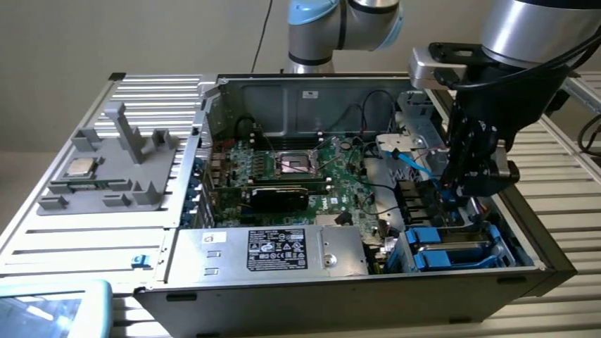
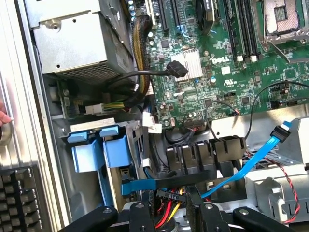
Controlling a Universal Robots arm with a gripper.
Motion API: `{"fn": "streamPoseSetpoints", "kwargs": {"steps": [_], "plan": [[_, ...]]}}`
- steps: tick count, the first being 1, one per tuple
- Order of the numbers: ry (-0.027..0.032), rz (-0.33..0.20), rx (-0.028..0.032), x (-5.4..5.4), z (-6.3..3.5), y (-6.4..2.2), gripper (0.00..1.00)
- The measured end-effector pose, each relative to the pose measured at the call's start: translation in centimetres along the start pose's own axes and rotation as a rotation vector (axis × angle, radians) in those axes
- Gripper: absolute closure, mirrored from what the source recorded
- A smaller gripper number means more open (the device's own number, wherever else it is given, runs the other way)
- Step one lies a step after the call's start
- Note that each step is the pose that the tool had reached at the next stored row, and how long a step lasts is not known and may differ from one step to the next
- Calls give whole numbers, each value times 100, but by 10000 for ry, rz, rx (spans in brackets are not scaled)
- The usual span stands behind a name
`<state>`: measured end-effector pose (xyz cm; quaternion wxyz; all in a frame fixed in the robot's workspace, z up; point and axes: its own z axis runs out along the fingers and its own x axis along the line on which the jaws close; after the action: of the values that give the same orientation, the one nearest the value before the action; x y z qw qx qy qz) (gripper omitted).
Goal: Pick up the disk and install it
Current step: 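Insert the first disk wire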
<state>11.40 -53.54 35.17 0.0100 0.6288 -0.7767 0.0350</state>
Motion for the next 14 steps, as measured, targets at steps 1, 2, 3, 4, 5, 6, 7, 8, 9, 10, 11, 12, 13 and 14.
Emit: {"fn": "streamPoseSetpoints", "kwargs": {"steps": [1,2,3,4,5,6,7,8,9,10,11,12,13,14], "plan": [[1,43,-3,7,7,-2,63],[2,74,-5,16,11,-4,63],[4,96,-6,30,12,-7,63],[6,118,-7,43,13,-10,63],[7,137,-8,54,14,-14,63],[8,153,-9,62,14,-19,63],[8,170,-11,66,16,-23,63],[9,189,-11,68,16,-28,63],[10,208,-12,71,16,-29,63],[9,222,-13,71,17,-29,63],[12,229,-14,71,17,-29,63],[12,230,-14,71,18,-29,63],[11,230,-14,71,19,-30,63],[11,231,-14,71,19,-30,63]]}}
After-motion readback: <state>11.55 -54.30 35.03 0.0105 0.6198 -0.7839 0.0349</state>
